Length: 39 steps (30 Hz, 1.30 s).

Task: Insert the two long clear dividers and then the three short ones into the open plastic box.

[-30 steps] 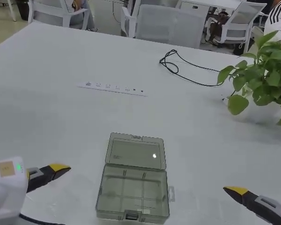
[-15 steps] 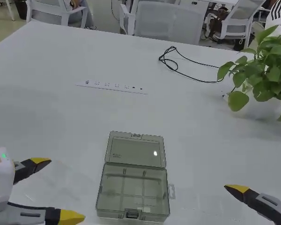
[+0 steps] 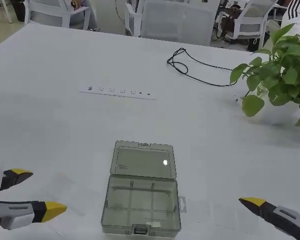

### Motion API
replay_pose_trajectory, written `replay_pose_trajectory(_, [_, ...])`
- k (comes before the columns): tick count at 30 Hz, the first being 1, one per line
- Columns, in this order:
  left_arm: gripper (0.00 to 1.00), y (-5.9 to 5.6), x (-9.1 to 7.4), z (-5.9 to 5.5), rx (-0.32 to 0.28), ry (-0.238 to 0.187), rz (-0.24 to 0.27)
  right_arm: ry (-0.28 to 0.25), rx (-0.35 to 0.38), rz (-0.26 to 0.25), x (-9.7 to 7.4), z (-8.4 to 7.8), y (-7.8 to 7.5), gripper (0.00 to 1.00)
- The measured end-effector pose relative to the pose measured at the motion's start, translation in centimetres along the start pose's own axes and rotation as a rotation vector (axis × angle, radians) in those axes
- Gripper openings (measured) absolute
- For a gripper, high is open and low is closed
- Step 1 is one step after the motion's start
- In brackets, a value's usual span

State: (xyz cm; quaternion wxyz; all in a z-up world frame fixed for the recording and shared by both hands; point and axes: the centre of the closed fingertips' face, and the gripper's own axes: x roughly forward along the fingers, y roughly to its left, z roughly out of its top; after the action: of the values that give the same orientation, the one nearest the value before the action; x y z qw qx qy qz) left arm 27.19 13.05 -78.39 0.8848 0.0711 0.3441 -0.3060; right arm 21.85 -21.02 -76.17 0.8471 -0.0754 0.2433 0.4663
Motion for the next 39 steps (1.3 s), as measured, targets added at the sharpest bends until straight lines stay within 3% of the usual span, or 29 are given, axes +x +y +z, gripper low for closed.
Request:
replay_pose_trajectory(1, [0.7, 0.4, 0.0, -0.9, 0.005, 0.057, 0.015, 0.003, 0.0, 0.0, 0.0, -0.1, 0.0, 0.91])
replay_pose_trajectory(4, [0.64, 0.5, 0.4, -0.9, -0.002, 0.048, 0.012, 0.0, -0.001, -0.001, 0.0, 0.0, -0.1, 0.9])
replay_pose_trajectory(8, [0.53, 1.3, 0.7, -1.8, -0.027, 0.107, 0.039, 0.004, -0.001, -0.003, -0.1, -0.1, -0.2, 0.89])
replay_pose_trajectory(9, [0.52, 1.5, 0.7, -2.6, -0.061, 0.153, 0.054, 0.004, 0.002, -0.003, -0.1, -0.2, -0.2, 0.89])
replay_pose_trajectory(12, [0.53, 2.0, 1.0, -2.8, -0.062, 0.154, 0.065, 0.007, 0.002, -0.001, -0.1, -0.3, -0.1, 0.89])
replay_pose_trajectory(14, [0.51, 2.2, 1.1, -3.3, -0.057, 0.187, 0.073, 0.009, 0.005, -0.001, -0.1, -0.3, -0.1, 0.88])
replay_pose_trajectory(28, [0.45, 2.6, 2.3, -5.2, -0.06, 0.307, 0.107, 0.003, 0.007, -0.002, -0.1, -0.2, -0.2, 0.88])
replay_pose_trajectory(39, [0.4, 2.7, 2.6, -5.4, -0.027, 0.36, 0.128, -0.005, 0.011, -0.006, 0.0, -0.2, -0.2, 0.87])
